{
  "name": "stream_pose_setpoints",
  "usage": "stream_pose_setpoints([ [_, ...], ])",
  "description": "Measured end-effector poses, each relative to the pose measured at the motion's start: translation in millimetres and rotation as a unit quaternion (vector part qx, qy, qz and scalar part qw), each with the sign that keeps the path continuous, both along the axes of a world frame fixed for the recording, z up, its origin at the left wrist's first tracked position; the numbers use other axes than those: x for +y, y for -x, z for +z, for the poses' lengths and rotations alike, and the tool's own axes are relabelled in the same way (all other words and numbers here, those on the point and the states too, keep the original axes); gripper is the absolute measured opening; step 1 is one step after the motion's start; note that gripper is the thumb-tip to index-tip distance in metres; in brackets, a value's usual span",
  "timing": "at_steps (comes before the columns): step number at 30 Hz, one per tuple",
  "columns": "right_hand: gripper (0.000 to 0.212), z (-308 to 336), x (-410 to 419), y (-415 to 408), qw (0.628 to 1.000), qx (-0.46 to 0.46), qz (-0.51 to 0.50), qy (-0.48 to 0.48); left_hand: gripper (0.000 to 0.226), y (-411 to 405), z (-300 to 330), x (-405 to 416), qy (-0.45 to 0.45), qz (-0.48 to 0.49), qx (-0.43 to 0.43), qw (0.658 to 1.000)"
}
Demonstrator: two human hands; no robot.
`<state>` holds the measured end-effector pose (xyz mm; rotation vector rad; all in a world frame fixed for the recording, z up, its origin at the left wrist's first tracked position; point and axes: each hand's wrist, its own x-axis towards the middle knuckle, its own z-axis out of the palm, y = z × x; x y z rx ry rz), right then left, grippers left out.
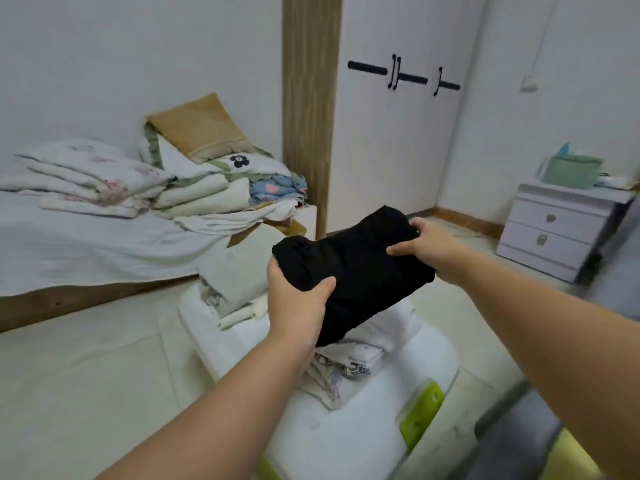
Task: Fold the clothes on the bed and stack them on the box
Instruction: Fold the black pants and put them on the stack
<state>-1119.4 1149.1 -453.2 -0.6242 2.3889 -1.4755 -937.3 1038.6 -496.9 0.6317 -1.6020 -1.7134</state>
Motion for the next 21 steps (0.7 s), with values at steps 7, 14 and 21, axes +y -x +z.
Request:
stream_pose_setpoints([
  [7,0.062,-100,-26,25,0.923,0.218,-0.117,-0.295,0.063,39,-87,-21,-0.117,-0.069,-0.201,0.97],
  [14,0.058,-139,-48,2,0.897,0.276,0.02,-0.346,0.061,51,-85,-19,0.514,0.063,-0.314,0.796],
  [21,0.059,-151,-49,2,0.901,0.181,0.071,-0.389,0.058,70,-122,-42,0.489,-0.157,-0.444,0.734],
])
